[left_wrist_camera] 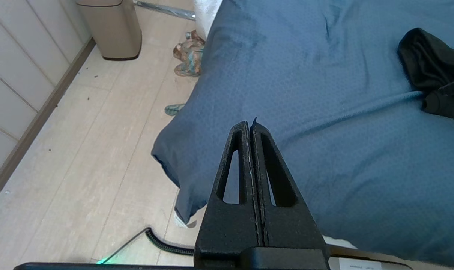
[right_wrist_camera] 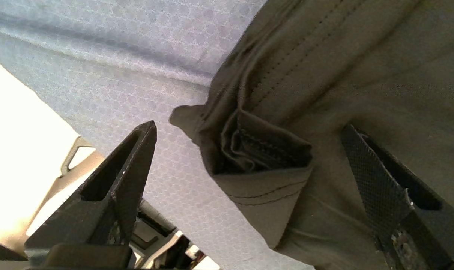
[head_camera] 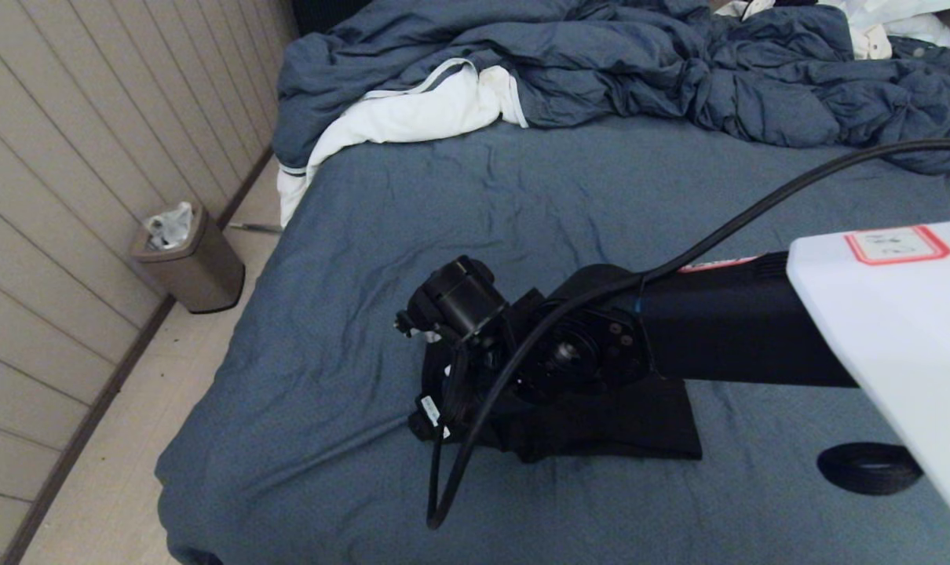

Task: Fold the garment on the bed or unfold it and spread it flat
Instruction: Unford the black T-shirt

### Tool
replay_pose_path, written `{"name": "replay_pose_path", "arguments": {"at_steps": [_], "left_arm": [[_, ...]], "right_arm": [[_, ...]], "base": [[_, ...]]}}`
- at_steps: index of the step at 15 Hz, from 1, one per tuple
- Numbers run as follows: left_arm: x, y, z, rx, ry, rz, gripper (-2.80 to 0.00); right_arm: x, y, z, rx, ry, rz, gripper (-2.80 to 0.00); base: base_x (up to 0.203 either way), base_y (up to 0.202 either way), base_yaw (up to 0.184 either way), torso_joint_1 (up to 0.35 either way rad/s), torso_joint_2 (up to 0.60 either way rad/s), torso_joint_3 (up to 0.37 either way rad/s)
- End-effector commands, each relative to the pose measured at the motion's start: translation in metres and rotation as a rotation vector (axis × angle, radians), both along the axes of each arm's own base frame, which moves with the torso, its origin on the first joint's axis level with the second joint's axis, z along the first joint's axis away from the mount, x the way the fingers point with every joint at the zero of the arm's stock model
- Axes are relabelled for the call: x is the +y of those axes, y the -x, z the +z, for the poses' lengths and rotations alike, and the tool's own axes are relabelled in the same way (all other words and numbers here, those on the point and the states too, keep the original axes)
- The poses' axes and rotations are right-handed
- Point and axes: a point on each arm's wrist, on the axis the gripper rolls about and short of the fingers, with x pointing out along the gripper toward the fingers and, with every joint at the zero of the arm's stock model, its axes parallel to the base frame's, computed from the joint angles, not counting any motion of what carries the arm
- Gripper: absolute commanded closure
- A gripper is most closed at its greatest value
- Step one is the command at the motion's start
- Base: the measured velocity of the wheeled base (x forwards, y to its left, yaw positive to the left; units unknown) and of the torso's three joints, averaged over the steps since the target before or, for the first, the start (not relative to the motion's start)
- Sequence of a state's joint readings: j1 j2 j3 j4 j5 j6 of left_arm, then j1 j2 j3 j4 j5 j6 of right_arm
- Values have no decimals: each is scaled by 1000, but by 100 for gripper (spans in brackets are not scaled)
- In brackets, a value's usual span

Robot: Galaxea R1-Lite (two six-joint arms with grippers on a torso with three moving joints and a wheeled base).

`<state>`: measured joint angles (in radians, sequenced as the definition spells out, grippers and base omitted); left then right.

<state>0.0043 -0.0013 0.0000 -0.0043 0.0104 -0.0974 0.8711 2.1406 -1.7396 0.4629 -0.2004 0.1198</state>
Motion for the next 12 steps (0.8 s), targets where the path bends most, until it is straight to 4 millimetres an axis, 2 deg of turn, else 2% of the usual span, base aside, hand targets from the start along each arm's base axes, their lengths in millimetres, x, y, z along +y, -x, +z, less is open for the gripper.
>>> {"name": "replay_pose_path", "arguments": {"at_steps": [1, 3, 4, 5, 12], "left_arm": [[0, 0, 0, 1, 1, 1, 0], [0, 0, 0, 1, 1, 1, 0], [0, 0, 0, 1, 1, 1, 0], [0, 0, 0, 1, 1, 1, 0], [0, 0, 0, 1, 1, 1, 0]], "right_arm": [[1, 0, 3, -5, -7, -2, -280], [1, 0, 3, -6, -5, 0, -280], [0, 1, 1, -2, -2, -1, -14], [0, 1, 0, 1, 0, -2, 0], [-2, 2, 6, -10, -7, -1, 0]], "base": [[0, 0, 0, 0, 0, 0], [0, 0, 0, 0, 0, 0], [0, 0, 0, 0, 0, 0], [0, 0, 0, 0, 0, 0], [0, 0, 0, 0, 0, 0]]}}
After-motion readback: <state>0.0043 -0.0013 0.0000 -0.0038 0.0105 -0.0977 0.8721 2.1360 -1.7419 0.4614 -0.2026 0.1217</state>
